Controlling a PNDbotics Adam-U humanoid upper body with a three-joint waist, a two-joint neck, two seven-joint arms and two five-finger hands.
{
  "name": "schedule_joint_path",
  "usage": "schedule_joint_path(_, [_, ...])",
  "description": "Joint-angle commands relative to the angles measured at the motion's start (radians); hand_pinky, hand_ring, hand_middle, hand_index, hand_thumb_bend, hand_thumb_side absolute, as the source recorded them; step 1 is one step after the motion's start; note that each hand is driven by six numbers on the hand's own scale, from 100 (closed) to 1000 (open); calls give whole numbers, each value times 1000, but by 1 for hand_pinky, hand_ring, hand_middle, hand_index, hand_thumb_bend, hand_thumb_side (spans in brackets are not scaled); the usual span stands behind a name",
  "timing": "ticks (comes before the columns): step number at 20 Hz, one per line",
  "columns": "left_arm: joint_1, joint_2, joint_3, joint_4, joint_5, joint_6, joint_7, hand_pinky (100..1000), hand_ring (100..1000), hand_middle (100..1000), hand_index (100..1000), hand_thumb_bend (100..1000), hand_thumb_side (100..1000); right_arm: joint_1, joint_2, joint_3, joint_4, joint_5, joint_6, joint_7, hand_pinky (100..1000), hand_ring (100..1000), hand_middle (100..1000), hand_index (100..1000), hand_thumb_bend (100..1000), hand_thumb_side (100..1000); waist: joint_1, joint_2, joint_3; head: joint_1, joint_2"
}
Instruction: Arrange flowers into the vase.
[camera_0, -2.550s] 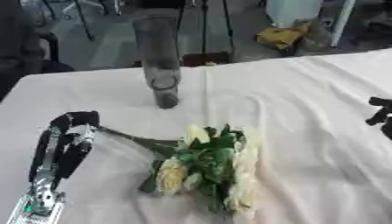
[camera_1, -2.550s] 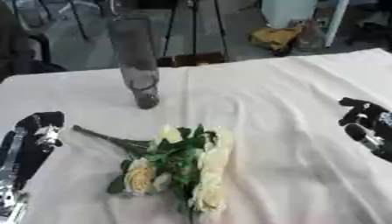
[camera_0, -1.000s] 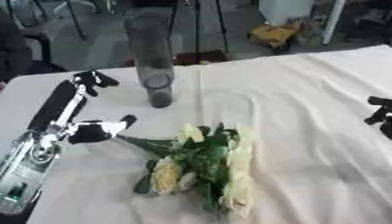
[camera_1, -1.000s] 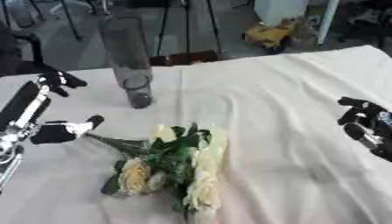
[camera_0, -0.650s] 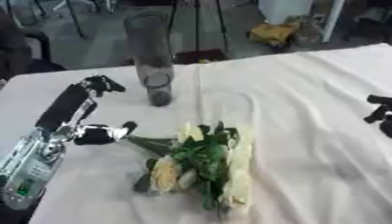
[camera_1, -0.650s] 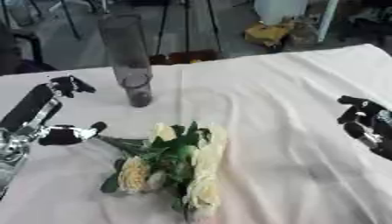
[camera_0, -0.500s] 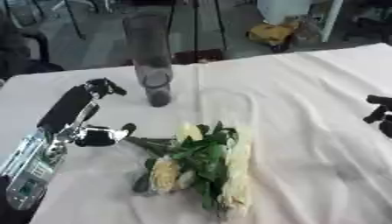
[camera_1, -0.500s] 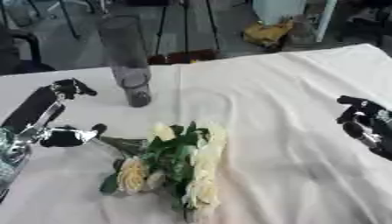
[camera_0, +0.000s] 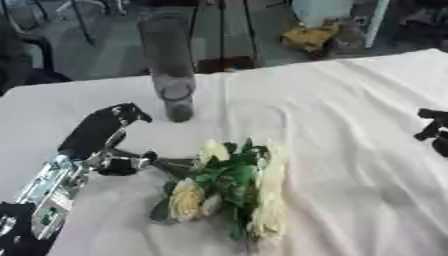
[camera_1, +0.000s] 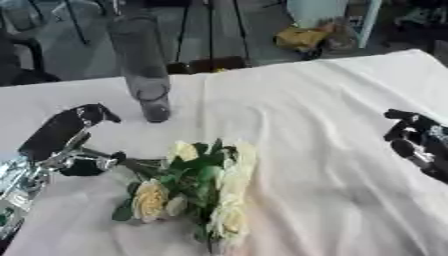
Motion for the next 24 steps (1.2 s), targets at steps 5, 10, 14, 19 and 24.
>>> schedule_joint_path(5, [-29, 1, -17, 45, -85, -34, 5, 733, 734, 678, 763, 525, 210, -8, -20, -1, -10, 2, -4, 5, 710, 989, 486, 840, 694, 721, 0, -14, -4, 0, 6])
schedule_joint_path(10, [-34, 2, -22, 66, -113, -47, 7, 742, 733, 678, 764, 530, 210, -8, -20, -1, -10, 2, -5, 5, 710, 989, 486, 839, 694, 721, 1, -14, -5, -1, 4])
schedule_joint_path(14, [-34, 3, -23, 76, -123, -50, 9, 745, 732, 678, 765, 532, 211, -8, -20, -2, -11, 2, -4, 6, 710, 989, 486, 839, 693, 722, 2, -14, -3, -1, 4])
schedule_joint_path(19, [-36, 5, -26, 85, -134, -58, 8, 752, 732, 677, 765, 535, 216, -8, -19, -2, -12, 2, -3, 7, 709, 989, 486, 839, 694, 722, 2, -14, -3, -1, 4])
schedule_joint_path(24, [-39, 21, -37, 85, -140, -73, -5, 771, 731, 678, 770, 561, 231, -8, -19, -2, -12, 2, -3, 8, 709, 989, 486, 839, 694, 722, 2, -15, -6, 0, 4])
